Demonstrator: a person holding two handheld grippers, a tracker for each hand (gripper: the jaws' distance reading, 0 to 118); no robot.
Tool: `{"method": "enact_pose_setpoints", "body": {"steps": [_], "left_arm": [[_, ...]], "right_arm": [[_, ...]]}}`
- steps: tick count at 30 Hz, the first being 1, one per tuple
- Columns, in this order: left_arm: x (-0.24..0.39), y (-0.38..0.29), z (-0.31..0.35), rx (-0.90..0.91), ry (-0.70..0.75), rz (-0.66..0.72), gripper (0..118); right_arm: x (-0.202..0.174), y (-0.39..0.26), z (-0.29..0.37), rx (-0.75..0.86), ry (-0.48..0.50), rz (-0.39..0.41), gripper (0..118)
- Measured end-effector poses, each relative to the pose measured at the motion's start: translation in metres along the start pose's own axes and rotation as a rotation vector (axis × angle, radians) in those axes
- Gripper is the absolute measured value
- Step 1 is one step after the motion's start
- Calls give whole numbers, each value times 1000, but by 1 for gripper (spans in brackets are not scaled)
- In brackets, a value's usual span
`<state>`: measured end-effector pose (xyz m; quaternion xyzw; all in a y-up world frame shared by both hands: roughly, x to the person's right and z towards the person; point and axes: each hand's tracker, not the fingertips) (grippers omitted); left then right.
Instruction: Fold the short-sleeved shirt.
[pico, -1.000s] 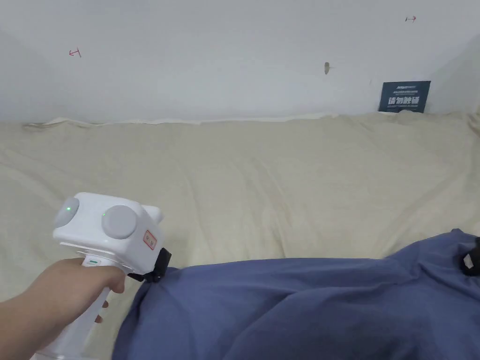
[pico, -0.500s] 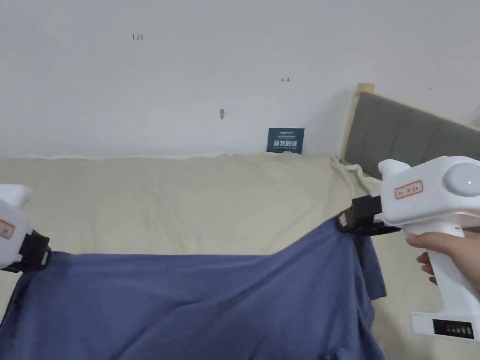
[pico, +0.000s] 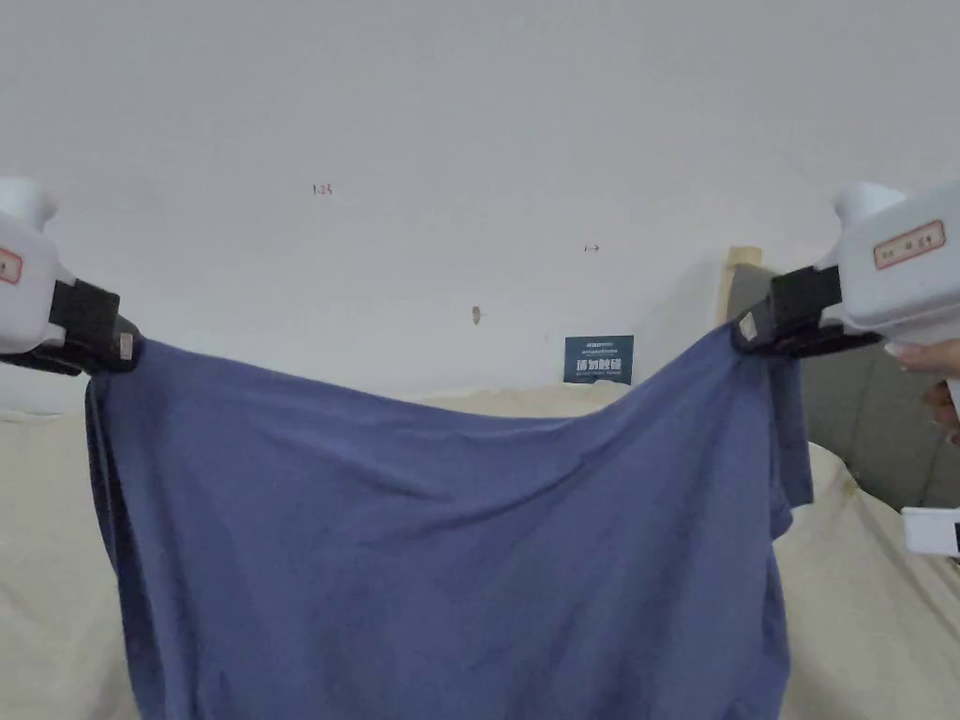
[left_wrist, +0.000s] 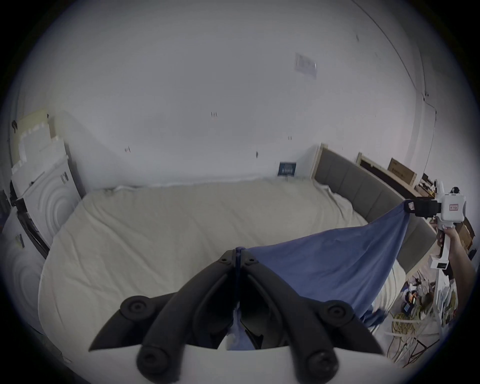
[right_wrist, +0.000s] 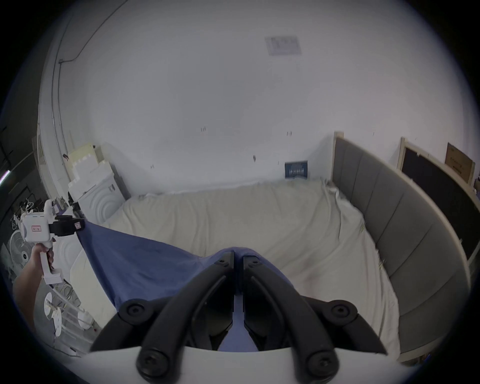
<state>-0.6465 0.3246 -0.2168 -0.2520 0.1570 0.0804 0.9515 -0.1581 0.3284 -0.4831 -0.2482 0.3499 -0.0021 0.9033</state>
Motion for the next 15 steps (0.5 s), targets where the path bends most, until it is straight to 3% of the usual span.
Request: {"method": "enact_pose_setpoints", "body": {"steps": [10,12,15], "left_arm": [[-26,118,-4,201,81,90,3],[-32,136,-11,244,77,124,3],[-42,161,-29,330,91,139,3]], "right_arm": [[-23,135,-25,207,-57,-94,6],[-30,156,-34,246,-60,-87,6],[-45,186,-48,326,-112,-13,6]]}}
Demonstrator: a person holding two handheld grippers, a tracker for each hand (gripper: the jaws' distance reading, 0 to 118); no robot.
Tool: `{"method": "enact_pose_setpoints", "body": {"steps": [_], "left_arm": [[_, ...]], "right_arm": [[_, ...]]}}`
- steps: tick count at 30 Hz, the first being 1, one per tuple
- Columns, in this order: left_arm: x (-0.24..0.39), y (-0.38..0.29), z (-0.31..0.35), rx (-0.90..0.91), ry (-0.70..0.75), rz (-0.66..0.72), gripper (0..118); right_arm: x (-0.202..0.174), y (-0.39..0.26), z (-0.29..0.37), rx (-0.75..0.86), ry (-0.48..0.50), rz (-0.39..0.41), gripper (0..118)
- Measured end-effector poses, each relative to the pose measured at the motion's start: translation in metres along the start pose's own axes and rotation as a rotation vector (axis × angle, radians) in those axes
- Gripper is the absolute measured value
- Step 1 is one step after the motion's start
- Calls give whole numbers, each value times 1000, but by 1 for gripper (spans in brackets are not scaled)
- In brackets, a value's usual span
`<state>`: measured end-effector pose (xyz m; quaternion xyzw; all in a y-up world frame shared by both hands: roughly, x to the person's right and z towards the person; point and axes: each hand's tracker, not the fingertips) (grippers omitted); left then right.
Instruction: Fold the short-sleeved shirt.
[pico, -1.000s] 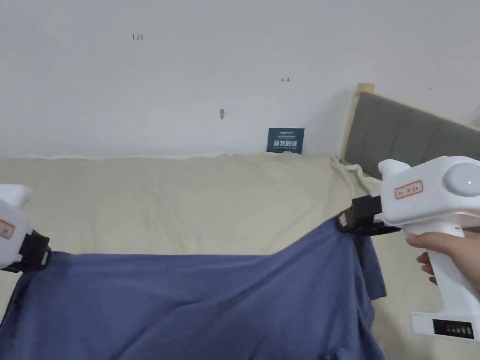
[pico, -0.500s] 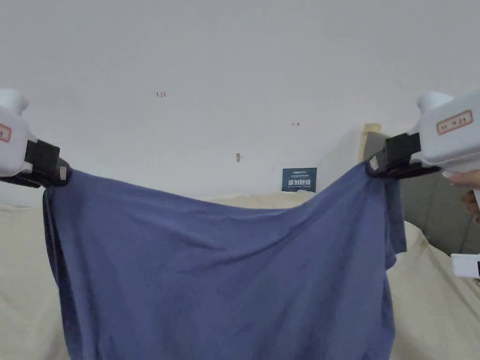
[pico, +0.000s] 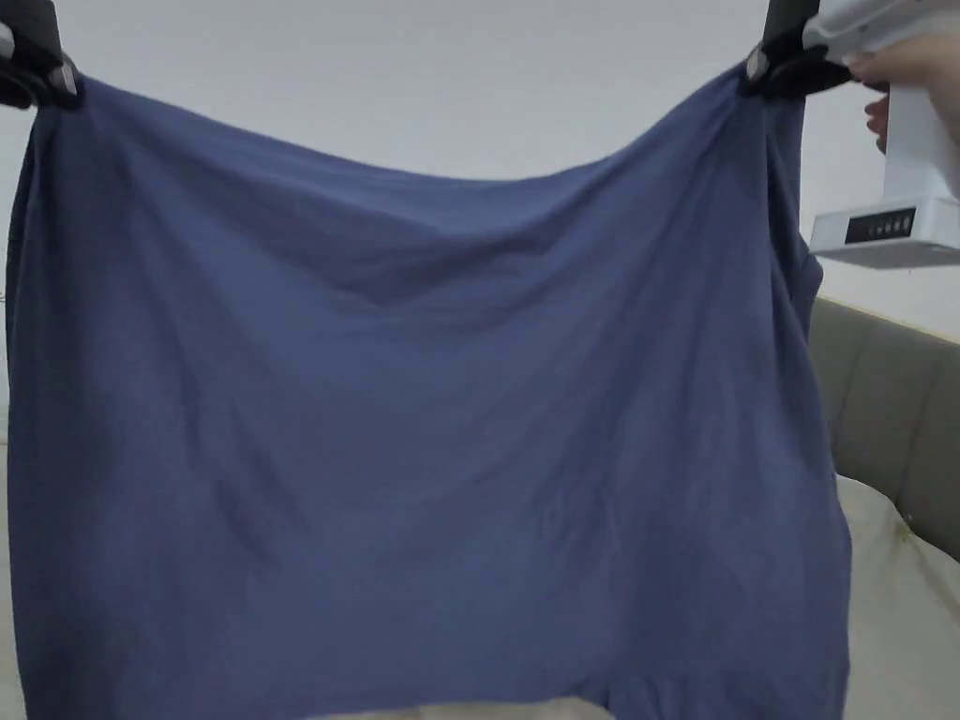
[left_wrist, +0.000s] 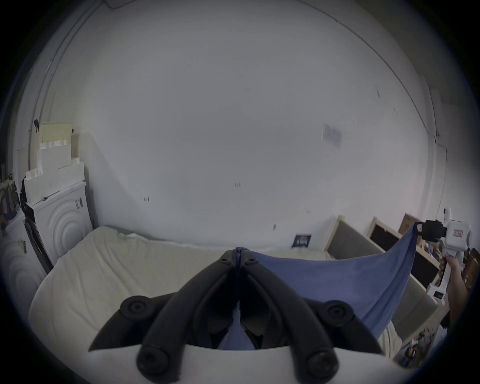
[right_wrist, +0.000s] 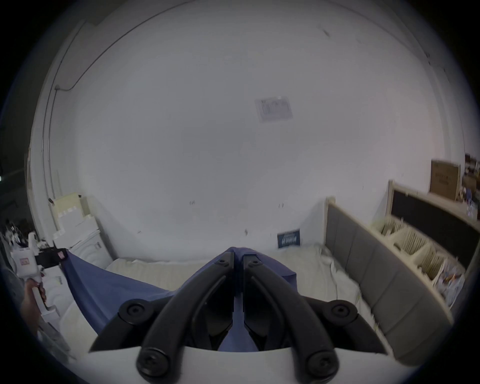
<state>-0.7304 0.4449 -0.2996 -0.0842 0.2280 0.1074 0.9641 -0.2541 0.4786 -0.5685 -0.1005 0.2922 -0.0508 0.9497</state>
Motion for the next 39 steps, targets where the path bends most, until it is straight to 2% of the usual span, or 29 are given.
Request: {"method": "enact_pose_setpoints", "body": {"steps": [3,5,9,12,16,18,21,25,28,29,34,39], "left_arm": [[-6,12,-22,63,-35,16,3],[-6,14,-33,120,2,-19,3],[-10,-5,-46,263,4,-72,3],[-16,-42,-60,183,-2,-42,3],[-29,-134,-69,46,-40,32,3],[-29,-191,-59,-29,-53,44,3],[-30,-274,-41,-142,-123,84,3],[-21,-350,10,-220,-195,23,3],[-24,-373,63,-200,-258,77,3],[-26,-377,79,-190,-256,80,3],[-39,-394,158,-154,-194,25,3],[-56,-427,192,-305,-155,43,3]], "right_arm": [[-8,20,-21,83,-7,23,6],[-13,28,-31,119,-10,38,6],[-14,15,-50,168,-15,71,6],[-9,-25,-67,153,-44,79,6],[2,-129,-74,16,-62,80,6],[10,-192,-68,-110,10,77,6],[25,-285,-40,-188,29,63,6],[39,-364,29,-225,74,54,6],[54,-387,88,-191,102,-41,6],[57,-390,106,-185,112,-49,6],[77,-401,185,-175,101,-42,6],[92,-428,227,-271,100,-54,6]]}}
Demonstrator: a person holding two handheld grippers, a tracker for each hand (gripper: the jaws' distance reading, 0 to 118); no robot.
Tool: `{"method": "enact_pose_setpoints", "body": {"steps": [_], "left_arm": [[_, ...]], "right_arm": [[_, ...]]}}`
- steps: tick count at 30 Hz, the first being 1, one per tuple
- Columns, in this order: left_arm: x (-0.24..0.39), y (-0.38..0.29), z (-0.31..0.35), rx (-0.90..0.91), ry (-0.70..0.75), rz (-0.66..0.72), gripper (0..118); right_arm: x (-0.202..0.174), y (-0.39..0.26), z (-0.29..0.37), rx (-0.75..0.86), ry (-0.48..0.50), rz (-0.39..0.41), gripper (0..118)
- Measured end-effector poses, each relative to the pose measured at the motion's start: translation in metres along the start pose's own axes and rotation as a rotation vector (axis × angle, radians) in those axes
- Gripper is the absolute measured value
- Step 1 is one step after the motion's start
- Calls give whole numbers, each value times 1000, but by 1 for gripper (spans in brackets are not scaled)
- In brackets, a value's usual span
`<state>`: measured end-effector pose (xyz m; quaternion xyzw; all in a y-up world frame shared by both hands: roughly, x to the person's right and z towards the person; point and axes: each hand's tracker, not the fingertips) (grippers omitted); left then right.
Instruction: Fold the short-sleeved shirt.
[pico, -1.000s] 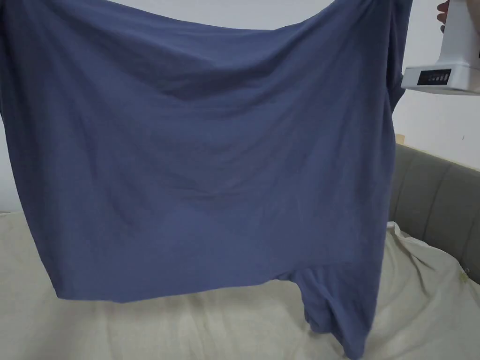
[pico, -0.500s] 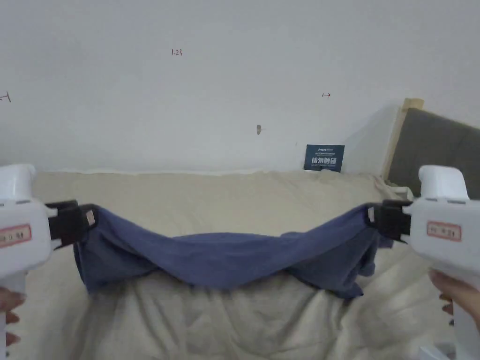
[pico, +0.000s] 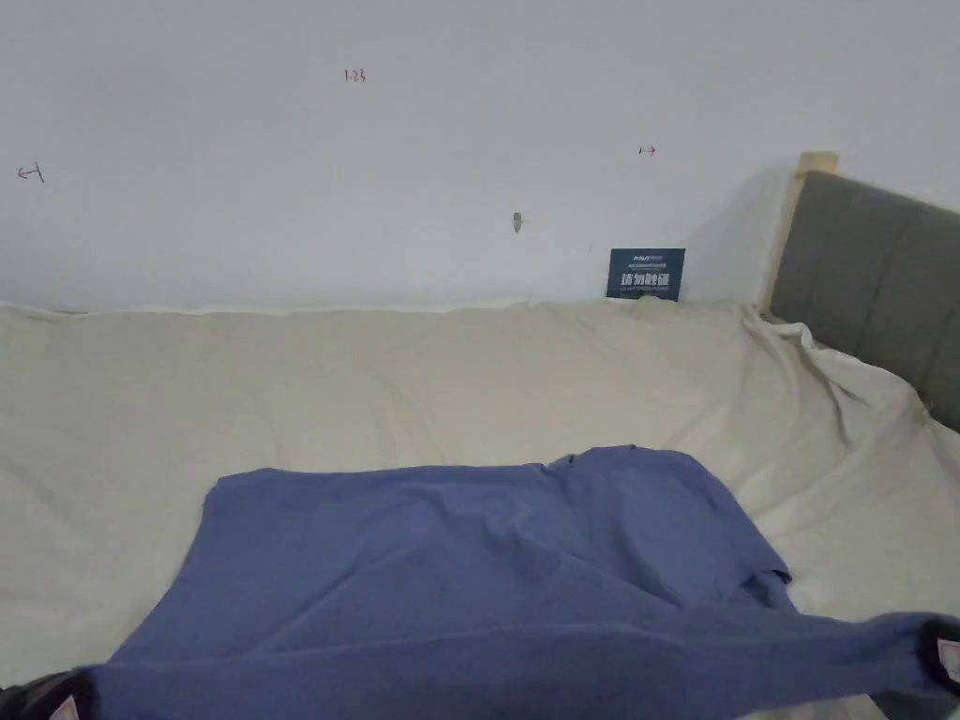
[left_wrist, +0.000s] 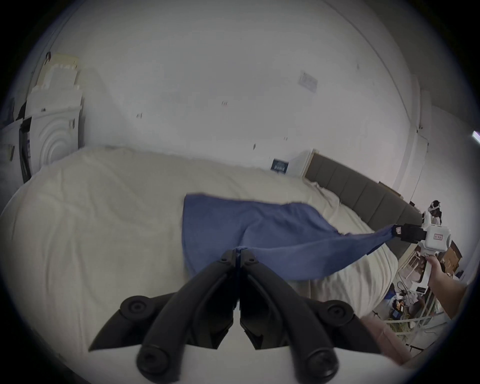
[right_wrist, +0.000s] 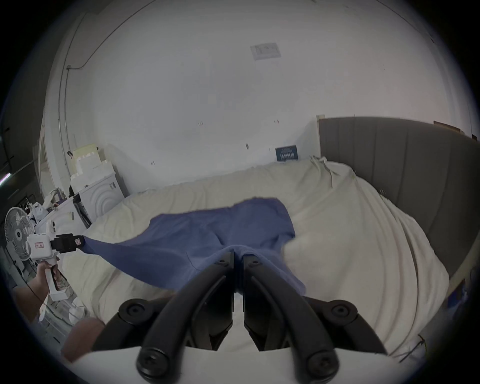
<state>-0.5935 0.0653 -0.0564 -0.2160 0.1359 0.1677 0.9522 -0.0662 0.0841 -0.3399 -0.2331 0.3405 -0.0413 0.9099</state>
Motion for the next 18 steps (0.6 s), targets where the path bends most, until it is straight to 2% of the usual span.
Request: {"method": "enact_pose_setpoints", "body": {"steps": [2,7,13,18], "left_arm": [[-8,-16,2,-63,13,8,3],[-23,-53,-11,-269,53,-52,3],[-26,-76,-27,-374,90,-53,3],[-30,-79,-36,-444,115,-5,4]], "right_arm": [[6,-18,6,-60,-4,9,6],[21,-65,0,-257,-56,153,6],[29,-99,-22,-361,-94,115,6],[24,-112,-41,-467,-165,234,6]]}}
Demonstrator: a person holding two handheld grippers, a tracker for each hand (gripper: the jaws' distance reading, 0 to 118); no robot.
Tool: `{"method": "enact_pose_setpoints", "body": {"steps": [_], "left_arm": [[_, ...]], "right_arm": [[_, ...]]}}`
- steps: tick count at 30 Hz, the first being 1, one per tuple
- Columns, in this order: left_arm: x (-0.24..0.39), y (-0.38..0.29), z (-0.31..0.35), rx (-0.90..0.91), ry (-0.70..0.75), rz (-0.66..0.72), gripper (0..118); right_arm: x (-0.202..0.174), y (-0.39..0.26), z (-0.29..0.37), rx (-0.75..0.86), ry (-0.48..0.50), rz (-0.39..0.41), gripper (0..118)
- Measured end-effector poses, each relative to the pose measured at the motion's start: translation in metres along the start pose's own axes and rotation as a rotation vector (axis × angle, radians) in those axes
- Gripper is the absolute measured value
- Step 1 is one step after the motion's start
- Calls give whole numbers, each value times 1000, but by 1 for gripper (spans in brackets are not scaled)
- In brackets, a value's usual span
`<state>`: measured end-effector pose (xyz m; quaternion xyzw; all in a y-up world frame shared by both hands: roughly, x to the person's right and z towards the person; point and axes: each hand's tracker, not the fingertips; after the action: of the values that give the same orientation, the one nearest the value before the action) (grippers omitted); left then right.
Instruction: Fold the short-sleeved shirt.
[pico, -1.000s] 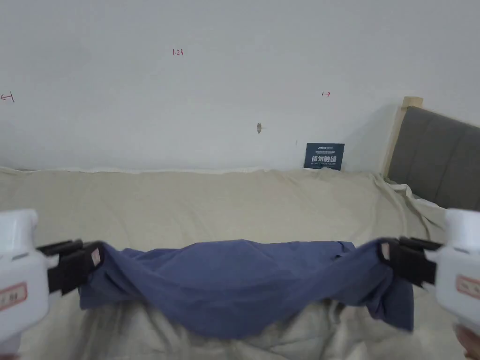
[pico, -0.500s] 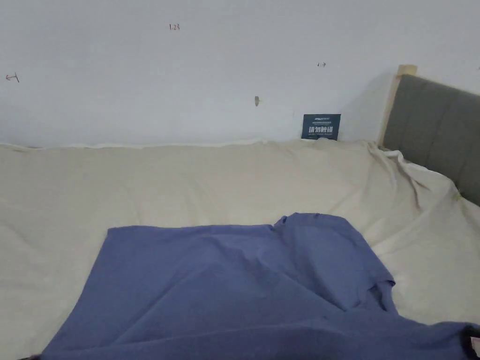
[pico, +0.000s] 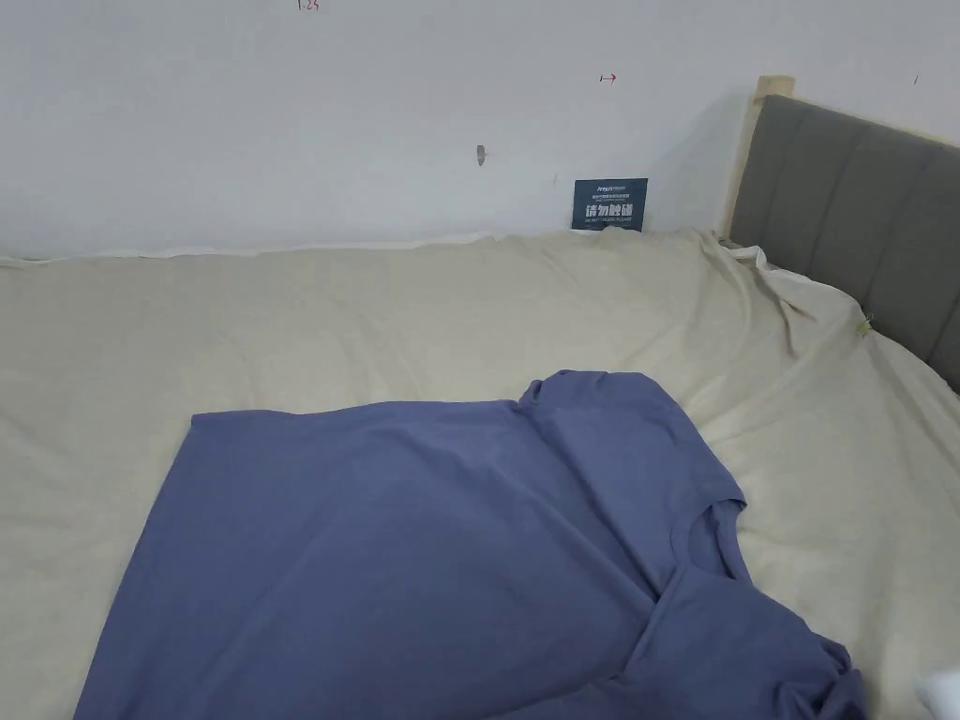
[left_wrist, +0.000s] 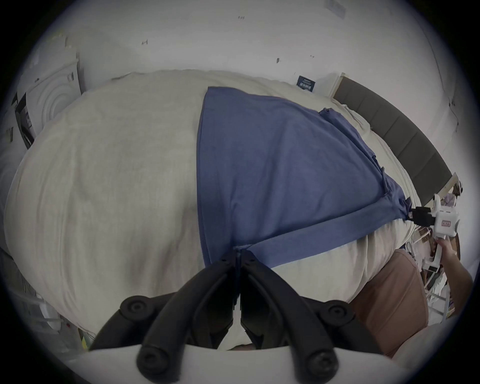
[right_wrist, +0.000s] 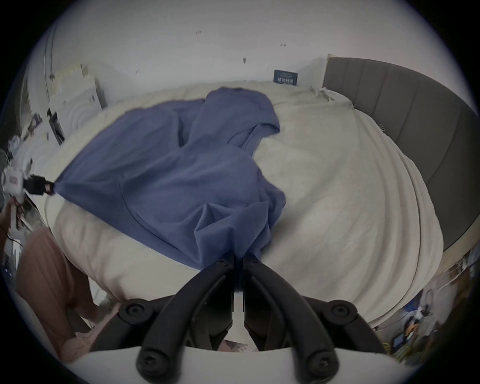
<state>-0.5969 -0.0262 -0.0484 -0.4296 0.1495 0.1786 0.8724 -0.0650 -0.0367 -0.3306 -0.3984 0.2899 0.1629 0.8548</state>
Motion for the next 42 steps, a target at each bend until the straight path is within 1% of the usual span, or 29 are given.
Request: {"method": "enact_pose_setpoints", "body": {"steps": [2,3,4,5,6,7,8,9,10,11,13,15,16,17,18,19,20,21,22,23,24,26,29,33,34,36,37,38,42], "left_arm": [[3,-4,0,-23,9,-8,5],[4,-5,0,-28,19,-21,13],[4,-6,1,-16,37,-29,28],[3,-7,1,-4,55,-32,55],[-2,-10,2,-4,30,-11,81],[-4,-11,4,-9,3,31,92],[-6,-12,9,6,-5,63,94],[-8,-12,16,53,-9,98,94],[-8,-14,24,90,-17,122,94],[-8,-13,35,132,-25,148,94],[-6,-12,56,209,-37,180,94],[-1,-11,77,268,-38,195,93],[2,-10,87,281,-72,193,91],[6,-10,95,302,-89,193,89],[12,-11,105,346,-85,180,76],[18,-12,115,395,-77,154,52],[26,-13,124,429,-67,122,10],[33,-13,130,463,-45,89,0],[43,-16,133,486,-3,65,0],[46,-17,137,512,26,53,0],[49,-19,139,516,-11,50,0],[56,-21,144,532,-31,40,0],[64,-22,147,548,-17,-2,0],[68,-15,147,542,25,-59,0],[66,-8,141,499,47,-70,0],[55,9,117,303,92,-19,0],[48,14,105,243,54,-4,0],[42,17,95,222,26,4,0],[18,18,53,111,56,24,0]], "right_arm": [[-2,2,-2,-18,-10,2,6],[-3,4,-2,-22,-13,3,6],[-3,6,-2,-26,-12,-4,8],[-1,7,-1,-32,-6,-25,18],[2,7,0,-28,0,-53,47],[4,6,1,-28,-7,-79,80],[6,5,2,-42,-21,-108,112],[9,1,15,-4,-48,-138,113],[9,1,24,22,-9,-169,107],[10,2,34,47,-10,-207,106],[4,6,48,92,15,-279,109],[-1,9,69,174,63,-338,111],[-6,12,80,211,76,-360,111],[-13,22,89,239,91,-380,110],[-20,25,99,274,126,-395,103],[-27,26,109,327,147,-412,87],[-34,26,117,378,173,-421,60],[-34,28,116,419,182,-427,12],[-41,29,120,451,170,-446,0],[-47,28,121,414,161,-426,0],[-47,29,125,481,143,-427,0],[-46,29,126,508,190,-384,0],[-60,32,130,518,138,-307,0],[-68,38,127,501,166,-274,0],[-70,40,125,493,168,-264,0],[-73,44,119,476,167,-237,0],[-75,44,116,467,171,-226,0],[-77,46,113,460,177,-218,0],[-84,51,106,436,208,-188,0]]}}
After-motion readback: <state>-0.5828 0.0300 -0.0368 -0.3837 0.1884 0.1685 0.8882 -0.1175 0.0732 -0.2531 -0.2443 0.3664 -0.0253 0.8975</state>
